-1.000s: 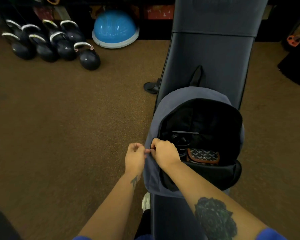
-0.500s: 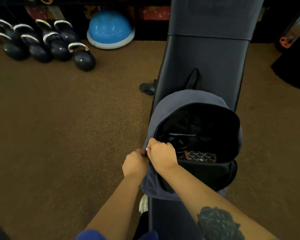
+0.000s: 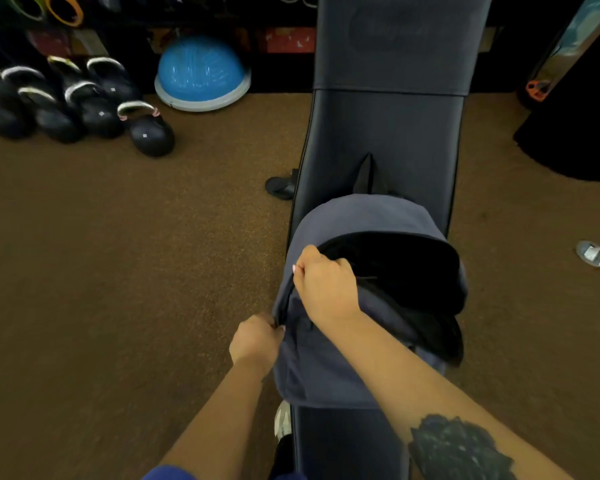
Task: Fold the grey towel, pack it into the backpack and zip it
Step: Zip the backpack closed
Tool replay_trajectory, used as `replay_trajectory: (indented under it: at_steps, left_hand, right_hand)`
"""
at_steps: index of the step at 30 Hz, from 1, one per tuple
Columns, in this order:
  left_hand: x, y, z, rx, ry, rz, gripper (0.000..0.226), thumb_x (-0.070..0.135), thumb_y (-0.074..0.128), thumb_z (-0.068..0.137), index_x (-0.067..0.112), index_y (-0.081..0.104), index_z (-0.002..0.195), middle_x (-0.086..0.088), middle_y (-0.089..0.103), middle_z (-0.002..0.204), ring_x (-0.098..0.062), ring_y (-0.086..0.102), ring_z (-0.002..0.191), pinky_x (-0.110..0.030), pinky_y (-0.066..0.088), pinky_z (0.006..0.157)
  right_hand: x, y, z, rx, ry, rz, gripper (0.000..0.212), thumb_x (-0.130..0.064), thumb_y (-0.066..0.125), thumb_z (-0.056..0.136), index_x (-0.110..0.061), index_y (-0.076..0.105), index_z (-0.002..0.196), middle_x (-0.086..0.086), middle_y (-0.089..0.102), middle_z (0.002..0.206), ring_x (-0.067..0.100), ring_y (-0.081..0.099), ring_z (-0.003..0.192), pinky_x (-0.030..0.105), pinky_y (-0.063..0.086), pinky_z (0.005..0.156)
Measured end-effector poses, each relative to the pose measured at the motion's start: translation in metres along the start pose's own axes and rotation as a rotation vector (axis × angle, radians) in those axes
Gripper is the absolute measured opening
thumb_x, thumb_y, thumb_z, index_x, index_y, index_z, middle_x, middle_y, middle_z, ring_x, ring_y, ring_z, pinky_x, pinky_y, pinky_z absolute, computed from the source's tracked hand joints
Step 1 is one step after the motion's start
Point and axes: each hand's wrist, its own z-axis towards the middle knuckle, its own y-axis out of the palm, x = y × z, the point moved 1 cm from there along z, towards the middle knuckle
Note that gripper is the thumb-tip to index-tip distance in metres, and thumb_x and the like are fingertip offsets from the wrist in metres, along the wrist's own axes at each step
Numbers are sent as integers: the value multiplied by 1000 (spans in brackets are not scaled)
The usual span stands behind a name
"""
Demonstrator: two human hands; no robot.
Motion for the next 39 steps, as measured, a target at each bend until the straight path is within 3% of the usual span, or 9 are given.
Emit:
replay_trajectory:
  at_steps: [4,7,9,13,18,23,29,33,39]
  left_hand:
    - [6,-7,-1,-46,2,27,24,34,58,86,12,63,95,-13,69,97,-32,64,88,-40,55,74]
    - [15,-20,0,-134,15,27,42,37,64,85,9,56,115,-13,64,115,-31,61,103,-39,53,84]
    - [29,-36,-2,-24,100,-92,55,40,69,80,12,52,125,-8,59,123,-27,58,111,-36,50,87]
    - [72,-64,-18,347,422,-285,26,33,72,79,20,66,101,5,61,102,-12,59,97,-29,49,80]
    - [90,-65,-19,301,401,-220,21,28,67,81,21,68,101,2,64,102,-14,61,96,-28,48,78]
    - [92,-64,-22,341,451,-109,24,28,64,85,15,68,105,-2,66,103,-19,61,95,-32,49,75]
    - [92,-62,-22,373,448,13,17,19,55,89,12,68,96,-7,65,95,-24,61,84,-27,35,61]
    - [89,-62,-18,376,393,-38,20,32,60,88,17,69,97,-2,67,97,-22,63,87,-30,45,66]
    - [90,-64,-16,339,365,-84,18,35,65,84,20,70,93,1,67,96,-17,62,86,-32,50,72]
  right_hand:
    - [11,-26,17,-149,50,70,18,-25,54,93,-8,58,92,7,70,73,29,65,69,35,37,78]
    - [21,-44,29,-298,220,257,16,-30,54,92,-17,57,83,2,71,90,25,63,87,38,36,91]
    - [26,-50,35,-388,292,344,19,-29,59,89,-22,55,72,1,71,94,24,62,92,42,42,94]
    - [23,-54,42,-436,301,354,15,-27,62,85,-22,58,72,1,71,98,24,63,96,45,47,92]
    - [14,-53,42,-423,314,316,15,-27,58,87,-16,69,85,3,73,84,24,64,89,42,40,94]
    - [14,-50,40,-389,311,282,17,-28,54,90,-15,66,91,5,73,85,25,63,90,41,35,91]
    - [10,-46,33,-315,229,190,16,-24,49,92,-12,59,97,6,71,90,28,63,86,39,33,86]
    - [18,-54,36,-236,231,165,14,-22,48,92,-10,53,93,5,68,80,27,61,78,35,30,78]
    - [40,-70,42,-281,359,291,16,-22,51,92,-8,57,95,8,69,92,29,62,88,36,37,78]
